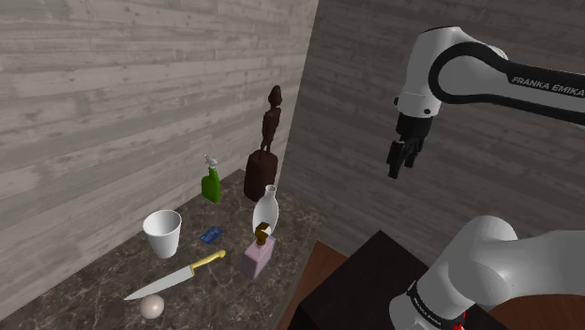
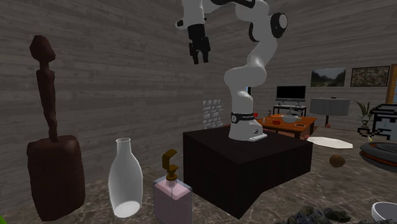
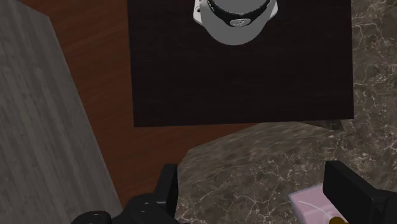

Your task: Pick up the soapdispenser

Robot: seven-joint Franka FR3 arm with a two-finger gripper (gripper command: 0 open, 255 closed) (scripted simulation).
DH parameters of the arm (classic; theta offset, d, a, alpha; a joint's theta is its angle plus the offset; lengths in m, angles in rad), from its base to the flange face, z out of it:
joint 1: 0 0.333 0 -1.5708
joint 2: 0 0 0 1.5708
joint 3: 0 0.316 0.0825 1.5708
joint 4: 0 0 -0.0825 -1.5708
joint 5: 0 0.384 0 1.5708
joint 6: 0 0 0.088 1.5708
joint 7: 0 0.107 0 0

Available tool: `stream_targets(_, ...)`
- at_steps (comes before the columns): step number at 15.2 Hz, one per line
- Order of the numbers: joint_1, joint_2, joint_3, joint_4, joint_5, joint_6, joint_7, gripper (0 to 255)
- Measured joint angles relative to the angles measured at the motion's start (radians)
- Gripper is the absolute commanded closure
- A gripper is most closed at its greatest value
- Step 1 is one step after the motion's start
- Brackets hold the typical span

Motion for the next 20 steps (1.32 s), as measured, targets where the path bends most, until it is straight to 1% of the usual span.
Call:
stream_targets(2,0.002,0.006,0.004,-0.010,0.006,0.017,0.007,0)
stream_targets(8,0.031,0.106,0.048,-0.080,0.068,0.202,0.075,0)
stream_targets(13,0.059,0.241,0.090,-0.112,0.120,0.387,0.132,0)
stream_targets(20,0.094,0.477,0.146,-0.081,0.173,0.622,0.201,0)
